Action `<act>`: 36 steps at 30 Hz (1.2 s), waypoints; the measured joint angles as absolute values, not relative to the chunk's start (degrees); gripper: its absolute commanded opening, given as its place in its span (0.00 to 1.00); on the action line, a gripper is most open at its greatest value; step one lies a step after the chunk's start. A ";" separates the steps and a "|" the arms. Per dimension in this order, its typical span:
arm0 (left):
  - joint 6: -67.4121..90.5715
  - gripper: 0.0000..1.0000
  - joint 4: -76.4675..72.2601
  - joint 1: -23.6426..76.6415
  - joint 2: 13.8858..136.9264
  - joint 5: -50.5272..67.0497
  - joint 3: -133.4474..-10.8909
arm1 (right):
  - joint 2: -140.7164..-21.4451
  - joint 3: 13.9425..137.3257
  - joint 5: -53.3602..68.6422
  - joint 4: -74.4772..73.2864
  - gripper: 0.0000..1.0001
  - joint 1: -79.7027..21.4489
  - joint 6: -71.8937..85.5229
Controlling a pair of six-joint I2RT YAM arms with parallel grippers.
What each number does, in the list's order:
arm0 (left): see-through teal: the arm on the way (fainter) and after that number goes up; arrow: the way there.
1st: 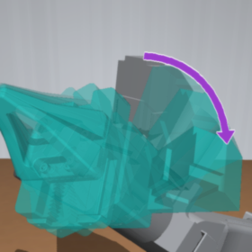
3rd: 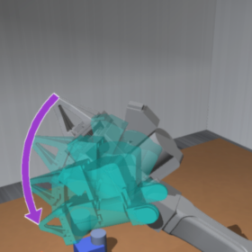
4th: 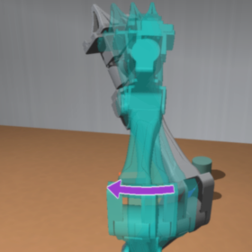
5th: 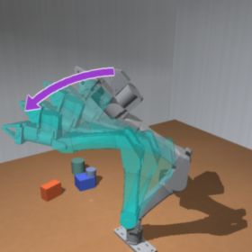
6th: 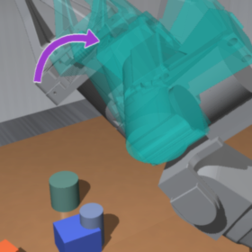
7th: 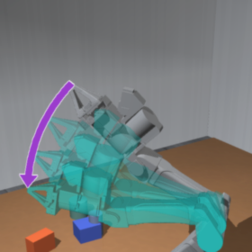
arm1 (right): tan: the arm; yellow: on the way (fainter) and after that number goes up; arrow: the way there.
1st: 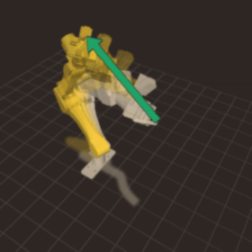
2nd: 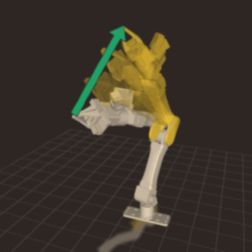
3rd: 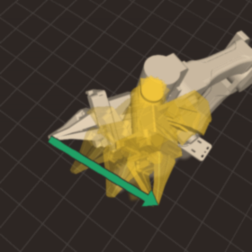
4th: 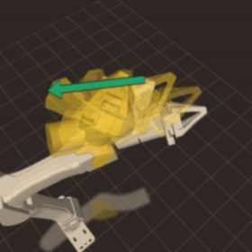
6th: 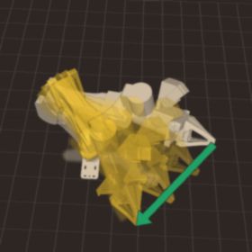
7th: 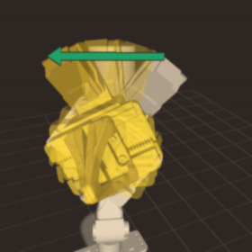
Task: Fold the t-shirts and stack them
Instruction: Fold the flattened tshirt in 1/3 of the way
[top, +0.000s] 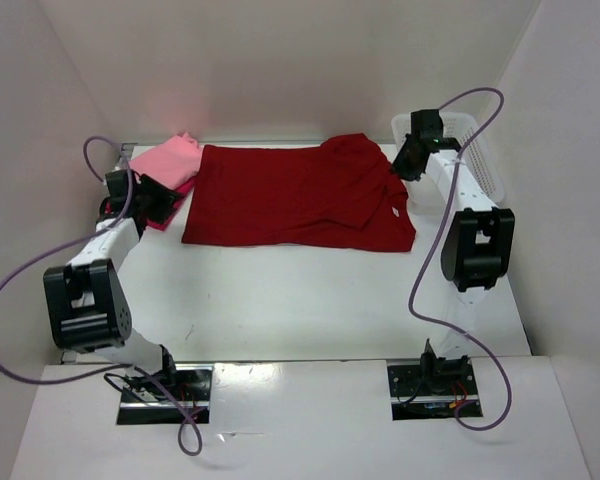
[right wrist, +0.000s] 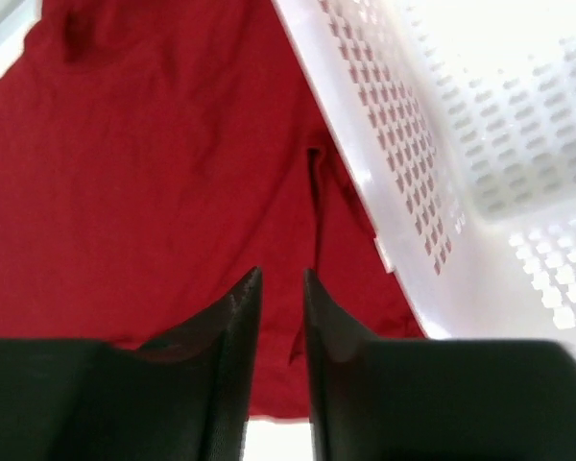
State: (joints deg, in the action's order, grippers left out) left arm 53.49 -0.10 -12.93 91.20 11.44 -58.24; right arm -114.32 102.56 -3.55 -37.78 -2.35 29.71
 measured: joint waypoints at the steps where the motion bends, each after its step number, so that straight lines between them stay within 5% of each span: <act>1: 52.99 0.45 0.25 -12.93 88.90 11.42 -57.19 | -112.81 100.68 -2.96 -36.73 0.11 -2.35 29.76; 3: 52.53 0.38 0.10 -12.93 85.12 11.49 -54.33 | -108.44 95.79 -1.91 -36.32 0.00 -2.35 29.85; 7: 52.25 0.36 2.24 -12.93 82.26 11.35 -47.40 | -96.95 83.09 0.19 -35.20 0.00 -2.35 30.50; 10: 52.42 0.49 4.97 -13.58 83.18 11.40 -43.97 | -89.49 74.30 1.30 -34.59 0.00 -2.35 30.85; 13: 52.86 0.53 5.61 -14.61 84.62 11.35 -42.70 | -84.51 66.85 2.46 -34.48 0.07 -2.35 31.73; 17: 54.02 0.53 3.31 -15.09 88.44 11.40 -42.74 | -82.98 60.27 4.58 -33.95 0.36 -2.20 33.74; 18: 54.26 0.50 2.46 -15.09 89.95 11.51 -42.76 | -82.98 58.63 5.10 -33.41 0.43 -2.09 34.30; 23: 55.99 0.44 -1.87 -15.09 94.59 13.10 -44.40 | -82.70 52.31 6.28 -30.52 0.49 0.05 37.82; 31: 57.23 0.19 -4.01 -15.09 97.21 13.26 -45.50 | -82.83 48.60 5.17 -23.88 0.49 4.25 45.12; 36: 57.17 0.08 -4.25 -15.09 98.10 13.80 -45.80 | -87.46 48.60 3.01 -19.86 0.40 4.36 47.48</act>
